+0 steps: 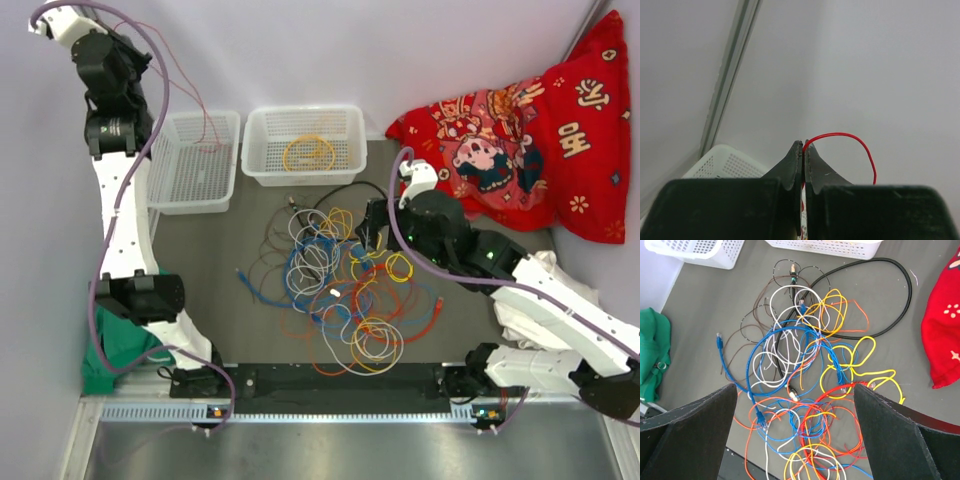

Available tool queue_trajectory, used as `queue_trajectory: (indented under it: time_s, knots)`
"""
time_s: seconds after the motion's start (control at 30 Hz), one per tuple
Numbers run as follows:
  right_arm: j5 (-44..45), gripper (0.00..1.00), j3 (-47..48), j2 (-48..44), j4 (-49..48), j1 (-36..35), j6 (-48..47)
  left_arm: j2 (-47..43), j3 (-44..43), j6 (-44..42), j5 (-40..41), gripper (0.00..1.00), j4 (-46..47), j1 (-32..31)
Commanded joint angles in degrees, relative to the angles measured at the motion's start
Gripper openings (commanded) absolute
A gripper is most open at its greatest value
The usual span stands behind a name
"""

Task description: Untangle the cables

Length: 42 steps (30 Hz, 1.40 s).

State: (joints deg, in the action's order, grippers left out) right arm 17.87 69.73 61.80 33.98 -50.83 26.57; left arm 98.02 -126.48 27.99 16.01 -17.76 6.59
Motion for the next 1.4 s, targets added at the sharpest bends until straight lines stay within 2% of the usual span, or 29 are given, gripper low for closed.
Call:
queue_trajectory:
  time_s: [0.0, 0.4, 0.63, 0.73, 1.0, 1.07, 1.1, 1.17, 1.3, 1.37]
  knots:
    - [1.20, 0.99, -0.47, 0.95, -3.21, 0.64, -1.43, 1.82, 1.13, -3.64, 4.10, 0.00, 4.39, -0.09]
    - [-1.87, 0.99, -1.53, 4.29, -4.71, 2.84, -1.08, 5.95, 18.09, -4.08, 5.79, 0.00, 13.63, -0.09]
    - [-2.13, 0.99, -3.29, 3.33, -4.80, 3.10, 0.15, 10.96, 21.18, -3.29, 8.77, 0.00, 8.02, -0.09]
    - [-2.05, 0.99, -3.99, 2.71, -4.53, 3.10, 0.50, 12.46, 19.69, -1.63, 13.77, 0.00, 3.63, 0.09]
    - [-2.05, 0.99, -5.40, 1.92, -4.88, 3.10, 0.85, 10.44, 23.11, 2.24, 19.84, 0.00, -0.43, 1.32]
    - [-2.40, 0.99, -5.75, 1.83, -5.23, 3.10, 0.77, 10.09, 25.12, 6.10, 18.36, 0.00, -1.31, 2.46]
    - [-2.49, 0.99, -5.75, 1.83, -5.32, 3.10, 0.85, 9.83, 25.92, 6.72, 17.83, 0.06, -1.23, 3.25]
    - [-2.31, 0.99, -5.93, 1.48, -5.24, 3.10, 0.86, 9.04, 27.76, 9.01, 18.96, 0.09, -1.57, 3.78]
    - [-1.96, 0.99, -6.63, 0.52, -5.32, 3.10, 0.86, 7.80, 28.39, 13.14, 18.80, 0.00, -3.85, 6.14]
    - [-1.87, 0.99, -6.89, 0.51, -5.24, 3.10, 0.94, 8.76, 26.47, 16.39, 15.05, 0.00, -6.22, 7.38]
